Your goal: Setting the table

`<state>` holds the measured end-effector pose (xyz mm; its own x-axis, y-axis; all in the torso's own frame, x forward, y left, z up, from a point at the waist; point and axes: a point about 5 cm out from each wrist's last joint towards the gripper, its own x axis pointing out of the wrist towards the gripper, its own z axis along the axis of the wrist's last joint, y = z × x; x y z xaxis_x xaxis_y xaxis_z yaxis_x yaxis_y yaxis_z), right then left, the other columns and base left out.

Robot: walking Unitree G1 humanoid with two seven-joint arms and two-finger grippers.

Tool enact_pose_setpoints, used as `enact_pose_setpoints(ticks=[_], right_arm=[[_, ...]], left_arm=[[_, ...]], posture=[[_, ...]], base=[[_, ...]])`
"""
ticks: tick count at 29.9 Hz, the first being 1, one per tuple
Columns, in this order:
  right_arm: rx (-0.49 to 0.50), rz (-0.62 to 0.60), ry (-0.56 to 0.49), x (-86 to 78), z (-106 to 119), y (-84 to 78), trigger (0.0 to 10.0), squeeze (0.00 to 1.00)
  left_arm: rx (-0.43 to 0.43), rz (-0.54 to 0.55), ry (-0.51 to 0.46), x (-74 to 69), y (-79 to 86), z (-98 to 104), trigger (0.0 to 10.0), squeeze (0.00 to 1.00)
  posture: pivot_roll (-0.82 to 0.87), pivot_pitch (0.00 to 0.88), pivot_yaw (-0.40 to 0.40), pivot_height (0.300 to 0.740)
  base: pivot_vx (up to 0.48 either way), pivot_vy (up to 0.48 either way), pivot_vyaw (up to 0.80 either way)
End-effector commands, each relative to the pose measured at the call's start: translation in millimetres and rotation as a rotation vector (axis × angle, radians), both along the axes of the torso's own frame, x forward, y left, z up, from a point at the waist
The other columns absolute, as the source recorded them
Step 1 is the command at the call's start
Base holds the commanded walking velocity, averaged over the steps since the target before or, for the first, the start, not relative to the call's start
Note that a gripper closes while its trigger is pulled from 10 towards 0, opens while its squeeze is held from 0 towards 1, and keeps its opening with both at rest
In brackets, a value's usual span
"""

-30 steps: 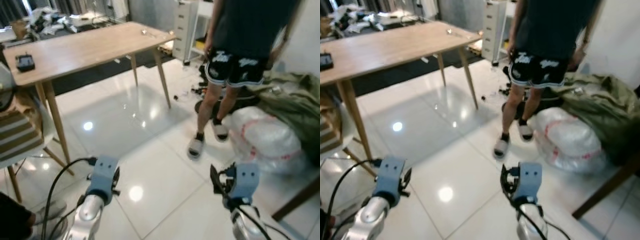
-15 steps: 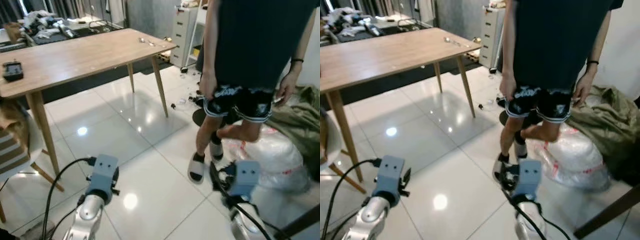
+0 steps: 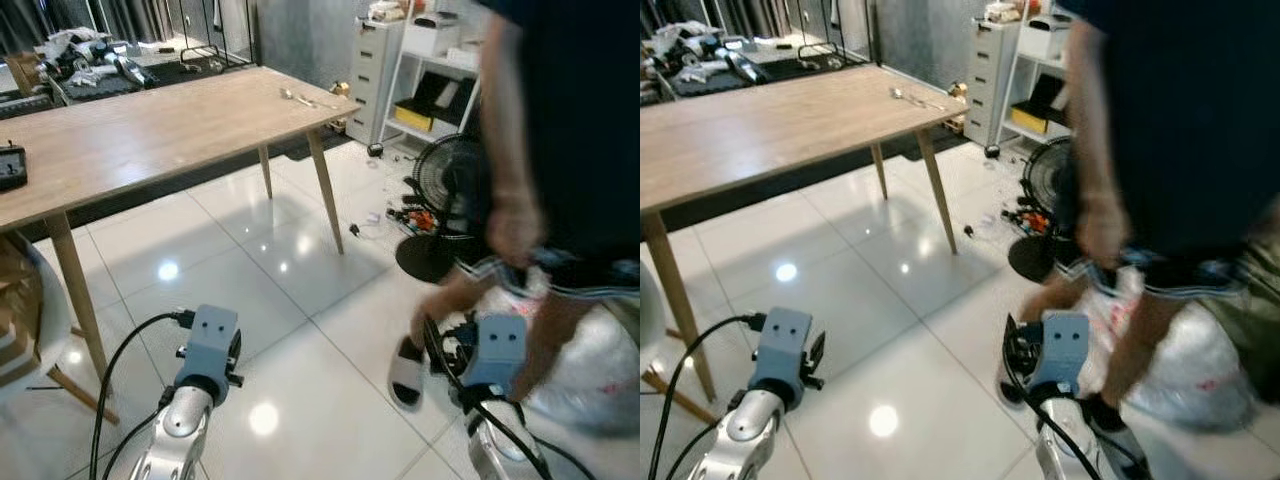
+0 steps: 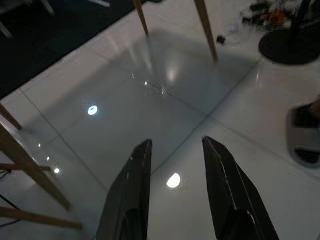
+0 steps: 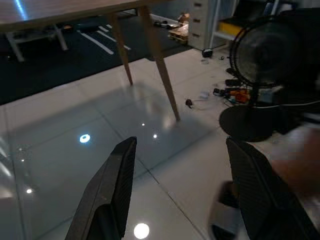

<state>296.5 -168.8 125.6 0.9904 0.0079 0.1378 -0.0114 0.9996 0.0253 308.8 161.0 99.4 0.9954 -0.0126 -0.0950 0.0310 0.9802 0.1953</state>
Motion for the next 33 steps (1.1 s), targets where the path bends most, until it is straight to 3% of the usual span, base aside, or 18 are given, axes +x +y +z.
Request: enact_pose_setpoints(ticks=[1,3,8,10,18,33], right_arm=[[0.0,-0.027,-0.014,-0.6,5,-7.4,10.0,0.0],[-0.009,-0.016,-0.072,4.8,23,-5.1,10.0,0.0],[-0.035,-0.001,-0.105,7.9,33,-2.7,10.0,0.0],[-0.075,0.015,-0.151,12.8,48,0.0,10.0,0.0],[-0.063,-0.018,-0.168,15.9,58,-4.9,10.0,0.0],[-0.06,-0.026,-0.16,14.2,60,-4.0,10.0,0.0]], left_arm=[[-0.001,-0.011,-0.017,0.8,-2.5,6,10.0,0.0],[0.017,-0.005,-0.068,5.3,1.9,19,10.0,0.0],[0.028,0.001,-0.097,8.8,5.7,28,10.0,0.0],[0.028,0.014,-0.149,15.8,12.6,46,10.0,0.0],[0.012,-0.002,-0.225,21.6,10.2,72,10.0,0.0],[0.008,0.005,-0.245,24.8,11.4,84,10.0,0.0]], posture=[[0.04,0.096,0.09,0.74],[0.05,0.095,0.09,0.74],[0.06,0.094,0.086,0.74],[0.06,0.094,0.085,0.74],[0.07,0.095,0.086,0.74],[0.07,0.102,0.09,0.74]], base=[[0.48,0.0,0.0],[0.48,0.0,0.0],[0.48,0.0,0.0],[0.48,0.0,0.0],[0.48,0.0,0.0],[0.48,0.0,0.0]])
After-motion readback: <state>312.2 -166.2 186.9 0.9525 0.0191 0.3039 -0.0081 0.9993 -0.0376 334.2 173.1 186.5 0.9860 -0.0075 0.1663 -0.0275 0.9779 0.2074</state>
